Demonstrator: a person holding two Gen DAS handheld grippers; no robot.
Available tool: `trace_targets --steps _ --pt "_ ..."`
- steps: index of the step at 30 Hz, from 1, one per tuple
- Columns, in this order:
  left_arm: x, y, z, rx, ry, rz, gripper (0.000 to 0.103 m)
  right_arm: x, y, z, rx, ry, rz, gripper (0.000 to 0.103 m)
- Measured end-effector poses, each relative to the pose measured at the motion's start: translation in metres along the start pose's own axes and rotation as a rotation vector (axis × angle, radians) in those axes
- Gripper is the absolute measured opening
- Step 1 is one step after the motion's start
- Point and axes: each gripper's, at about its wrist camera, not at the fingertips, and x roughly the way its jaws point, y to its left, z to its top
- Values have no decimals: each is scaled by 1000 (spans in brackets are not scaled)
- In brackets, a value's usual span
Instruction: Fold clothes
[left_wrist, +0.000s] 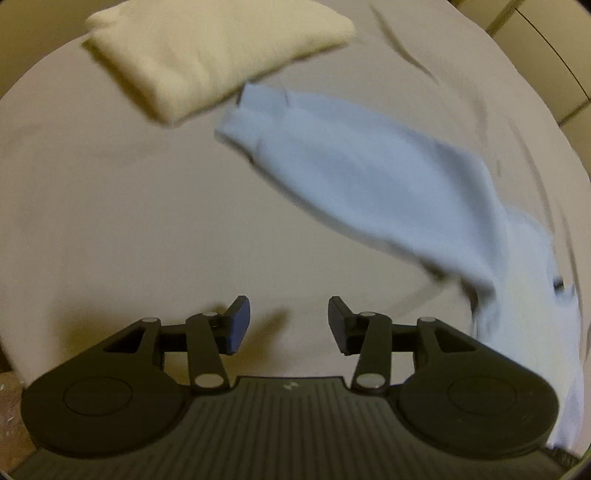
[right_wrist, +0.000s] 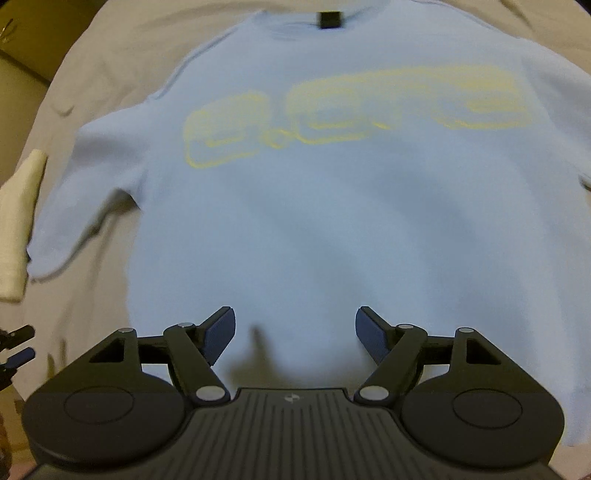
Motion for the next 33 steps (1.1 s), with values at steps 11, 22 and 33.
trace_targets --steps 11,22,33 --pt "85 37 85 -261 -88 -15 30 36 31 26 17 75 -94 86" --pt "35 -15 32 140 -290 223 17 43 35 42 -13 99 -98 86" --pt "42 -27 1 345 -283 490 56 2 -23 21 27 13 -103 88"
